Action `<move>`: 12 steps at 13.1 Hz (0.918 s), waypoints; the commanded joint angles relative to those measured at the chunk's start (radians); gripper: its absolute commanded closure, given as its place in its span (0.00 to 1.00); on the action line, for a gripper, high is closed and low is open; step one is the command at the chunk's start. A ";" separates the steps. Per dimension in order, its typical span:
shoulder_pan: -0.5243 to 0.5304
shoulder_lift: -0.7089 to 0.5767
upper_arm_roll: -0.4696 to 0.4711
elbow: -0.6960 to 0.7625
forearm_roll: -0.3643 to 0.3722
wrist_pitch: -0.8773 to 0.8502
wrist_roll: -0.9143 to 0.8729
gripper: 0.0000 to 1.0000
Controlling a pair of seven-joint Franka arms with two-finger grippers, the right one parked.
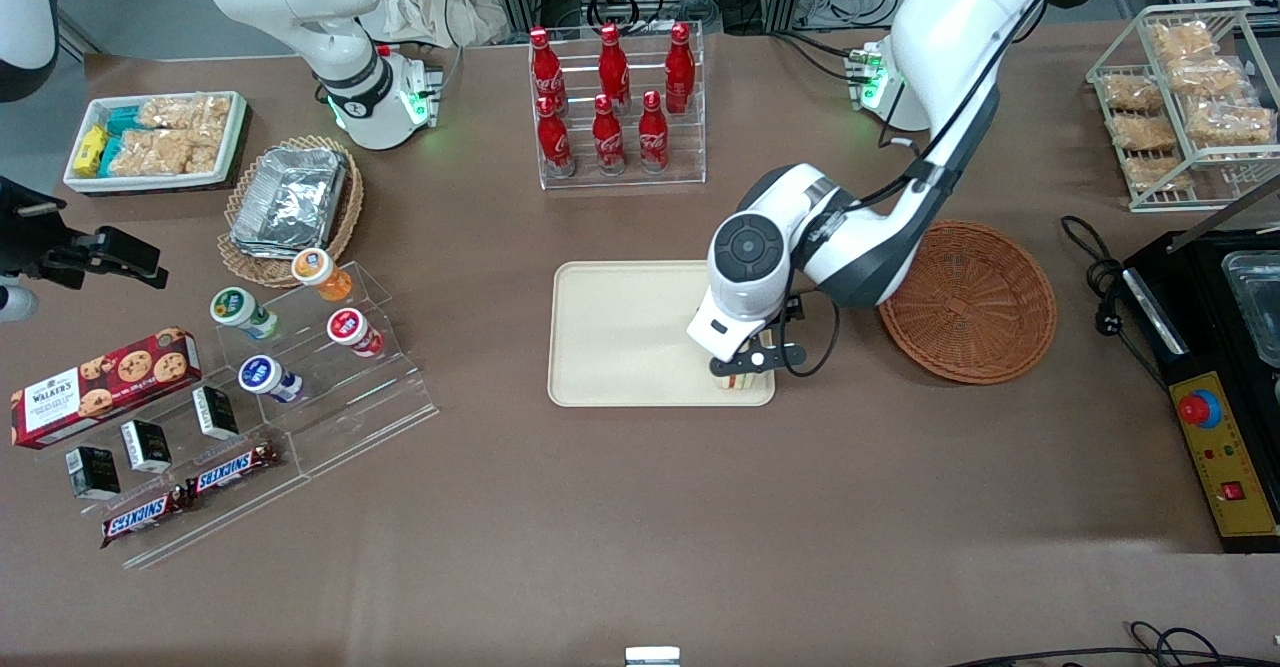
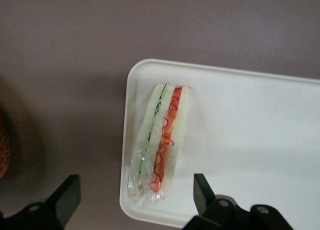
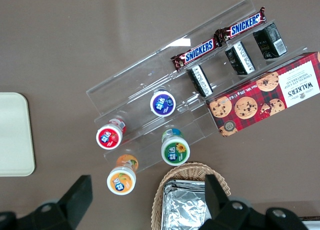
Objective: Place sandwich from basket to tray
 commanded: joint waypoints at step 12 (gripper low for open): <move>0.094 -0.536 0.223 0.029 -0.257 -0.372 0.318 0.00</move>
